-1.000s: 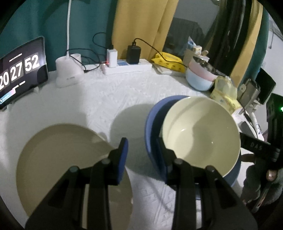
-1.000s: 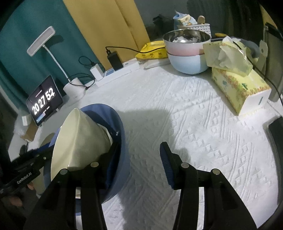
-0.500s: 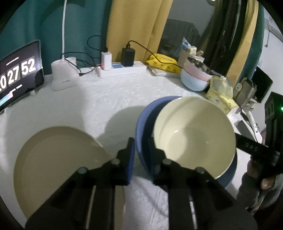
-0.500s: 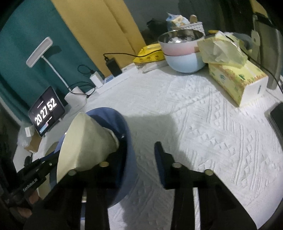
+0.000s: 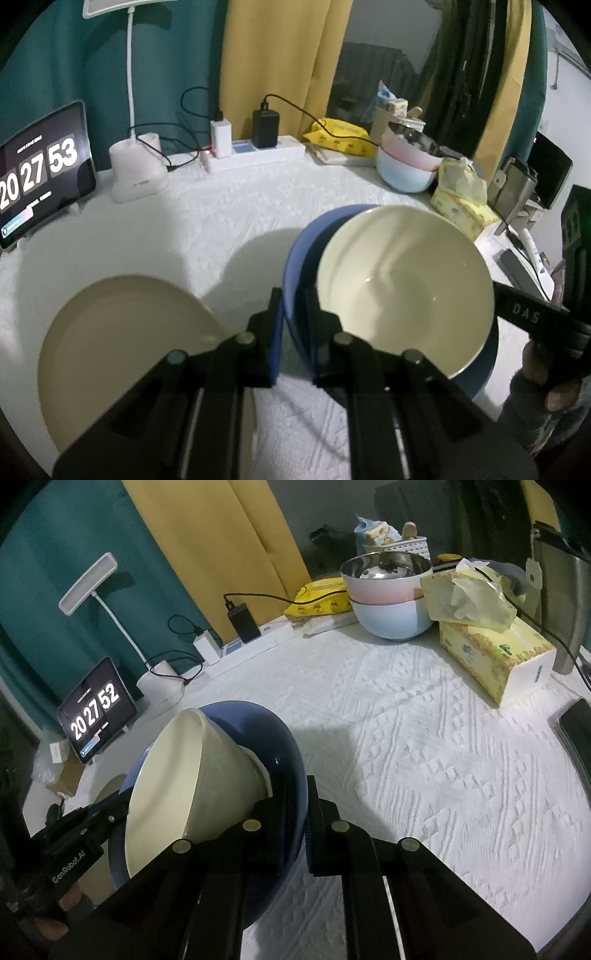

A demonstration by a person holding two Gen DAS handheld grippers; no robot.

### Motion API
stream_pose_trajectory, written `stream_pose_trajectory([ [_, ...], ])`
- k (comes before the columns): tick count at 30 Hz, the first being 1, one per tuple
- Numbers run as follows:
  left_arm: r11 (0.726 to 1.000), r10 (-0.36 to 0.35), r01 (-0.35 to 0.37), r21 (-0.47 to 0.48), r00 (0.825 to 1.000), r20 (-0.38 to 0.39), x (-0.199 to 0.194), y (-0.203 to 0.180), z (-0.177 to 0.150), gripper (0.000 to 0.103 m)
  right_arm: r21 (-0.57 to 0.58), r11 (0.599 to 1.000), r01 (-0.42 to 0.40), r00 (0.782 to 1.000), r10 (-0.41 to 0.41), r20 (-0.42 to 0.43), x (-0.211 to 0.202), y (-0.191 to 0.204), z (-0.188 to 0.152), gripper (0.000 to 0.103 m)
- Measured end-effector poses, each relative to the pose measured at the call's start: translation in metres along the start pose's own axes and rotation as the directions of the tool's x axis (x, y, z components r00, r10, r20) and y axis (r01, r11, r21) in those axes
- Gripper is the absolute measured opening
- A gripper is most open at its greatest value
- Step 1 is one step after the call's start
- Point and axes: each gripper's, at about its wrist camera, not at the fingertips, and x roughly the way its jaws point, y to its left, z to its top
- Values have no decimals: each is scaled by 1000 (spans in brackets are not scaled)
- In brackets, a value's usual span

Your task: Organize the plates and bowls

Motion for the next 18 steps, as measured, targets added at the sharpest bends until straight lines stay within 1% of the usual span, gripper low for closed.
stream_pose_trajectory([
  [18, 1000, 1, -2, 16, 997, 75, -34, -1, 8, 9, -34, 999, 3, 999, -2, 44, -28, 19, 10, 9],
])
